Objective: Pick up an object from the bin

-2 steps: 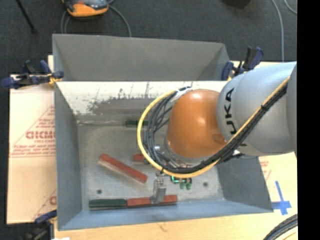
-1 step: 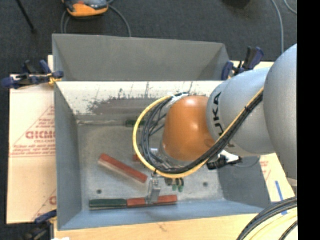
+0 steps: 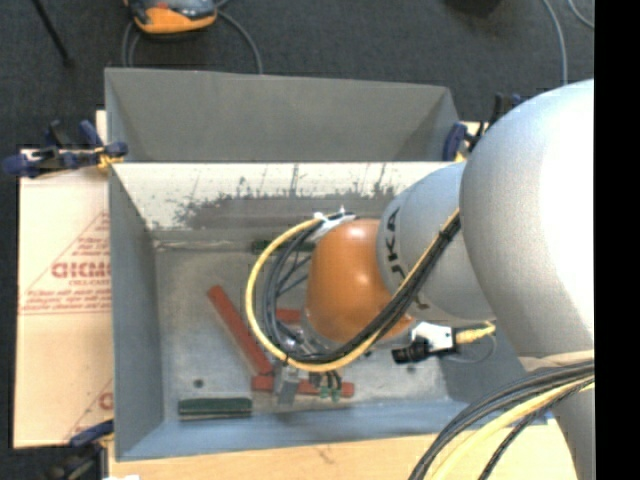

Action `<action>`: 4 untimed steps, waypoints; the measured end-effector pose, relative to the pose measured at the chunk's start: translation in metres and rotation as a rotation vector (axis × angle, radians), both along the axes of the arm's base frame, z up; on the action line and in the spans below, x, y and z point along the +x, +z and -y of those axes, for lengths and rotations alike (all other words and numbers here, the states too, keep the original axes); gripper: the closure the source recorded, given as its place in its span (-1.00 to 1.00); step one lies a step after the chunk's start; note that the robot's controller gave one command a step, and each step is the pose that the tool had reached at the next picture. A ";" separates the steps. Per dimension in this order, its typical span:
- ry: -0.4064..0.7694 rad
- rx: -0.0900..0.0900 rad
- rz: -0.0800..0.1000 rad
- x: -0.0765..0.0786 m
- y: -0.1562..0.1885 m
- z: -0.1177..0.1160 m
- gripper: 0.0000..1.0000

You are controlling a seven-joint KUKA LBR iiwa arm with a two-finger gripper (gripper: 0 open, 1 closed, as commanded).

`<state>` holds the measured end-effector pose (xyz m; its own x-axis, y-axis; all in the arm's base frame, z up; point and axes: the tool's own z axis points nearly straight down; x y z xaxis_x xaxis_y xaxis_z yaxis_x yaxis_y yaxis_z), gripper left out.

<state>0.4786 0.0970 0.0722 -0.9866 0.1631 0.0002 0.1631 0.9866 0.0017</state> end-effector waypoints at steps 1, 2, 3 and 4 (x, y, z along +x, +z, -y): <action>-0.004 0.000 0.003 0.001 -0.001 0.000 -1.00; -0.007 0.000 0.006 0.002 0.000 0.001 1.00; -0.007 -0.001 0.004 0.001 -0.001 0.001 -1.00; -0.007 -0.001 0.002 0.000 -0.002 0.001 1.00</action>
Offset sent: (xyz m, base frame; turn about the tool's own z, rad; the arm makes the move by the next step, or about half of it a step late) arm 0.0000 0.0000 0.0000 0.0000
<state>0.4789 0.0964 0.0705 -0.9854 0.1701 -0.0017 0.1701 0.9854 0.0015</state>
